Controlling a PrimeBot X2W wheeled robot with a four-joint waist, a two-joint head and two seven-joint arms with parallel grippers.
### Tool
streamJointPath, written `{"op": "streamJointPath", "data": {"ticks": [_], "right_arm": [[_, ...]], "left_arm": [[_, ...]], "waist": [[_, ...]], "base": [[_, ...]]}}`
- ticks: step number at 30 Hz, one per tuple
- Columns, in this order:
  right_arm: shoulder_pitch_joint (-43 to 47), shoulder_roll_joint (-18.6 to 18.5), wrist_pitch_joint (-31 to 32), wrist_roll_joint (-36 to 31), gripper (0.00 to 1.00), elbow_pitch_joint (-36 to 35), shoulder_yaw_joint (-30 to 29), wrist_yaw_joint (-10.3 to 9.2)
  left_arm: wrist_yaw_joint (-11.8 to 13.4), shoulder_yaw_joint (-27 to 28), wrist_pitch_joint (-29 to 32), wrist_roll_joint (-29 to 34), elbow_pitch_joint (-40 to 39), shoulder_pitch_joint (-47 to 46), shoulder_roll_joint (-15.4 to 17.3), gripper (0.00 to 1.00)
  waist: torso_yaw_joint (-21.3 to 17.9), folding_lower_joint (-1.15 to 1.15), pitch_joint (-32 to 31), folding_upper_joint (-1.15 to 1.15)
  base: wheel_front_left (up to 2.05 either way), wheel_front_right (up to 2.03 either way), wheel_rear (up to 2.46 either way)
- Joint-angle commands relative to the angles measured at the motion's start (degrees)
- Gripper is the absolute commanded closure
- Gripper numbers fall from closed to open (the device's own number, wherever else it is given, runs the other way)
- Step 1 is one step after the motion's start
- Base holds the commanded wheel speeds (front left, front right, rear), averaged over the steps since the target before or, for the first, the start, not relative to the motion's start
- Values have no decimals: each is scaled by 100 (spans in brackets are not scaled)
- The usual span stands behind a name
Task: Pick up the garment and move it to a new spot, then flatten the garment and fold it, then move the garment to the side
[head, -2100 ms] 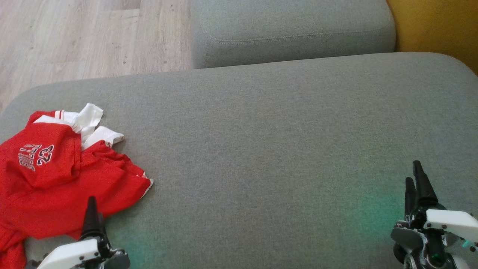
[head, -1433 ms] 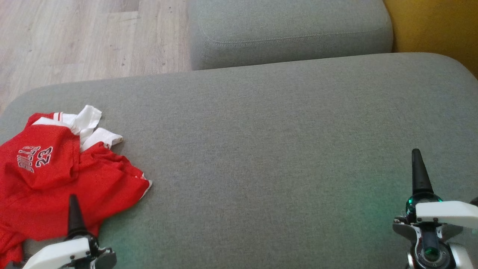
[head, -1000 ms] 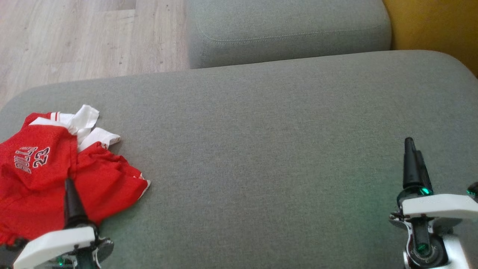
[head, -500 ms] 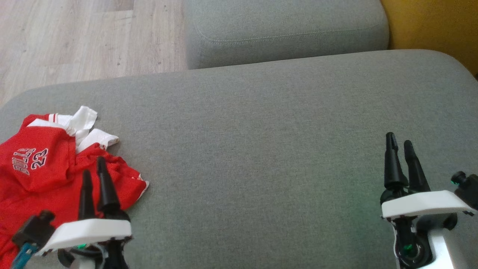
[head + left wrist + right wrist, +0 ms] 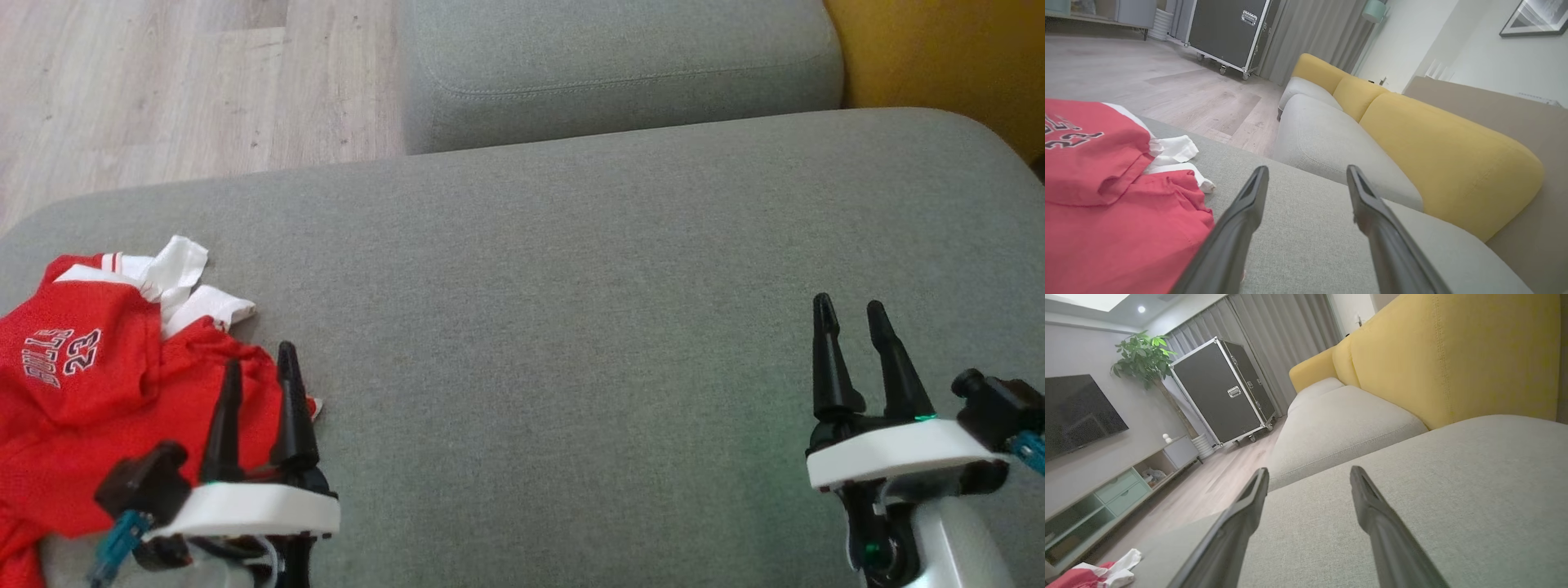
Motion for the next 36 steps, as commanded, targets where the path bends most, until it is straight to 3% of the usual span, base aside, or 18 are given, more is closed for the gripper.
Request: {"op": "streamJointPath", "data": {"ticks": [1,14,29,36], "right_arm": [[-179,-43,-85,-250,0,-209,89,-3],[-228,-47,-304,-1433,0,-256,152,-3],[-228,-51,-574,-2828,0,-412,318,-4],[-232,-53,-675,-3183,0,-469,400,-4]], "left_arm": [[67,33,-81,220,-227,-178,128,0],[517,-412,-300,960,-391,-233,389,0],[1009,-946,-568,2264,-225,-268,720,0],[1301,-1132,-669,2679,-161,-297,815,0]], "waist": [[-10,0,6,0],[-62,0,28,0],[-123,0,16,0],[-156,0,21,0]], "base": [[0,0,0],[0,0,0],[0,0,0],[0,0,0]]}}
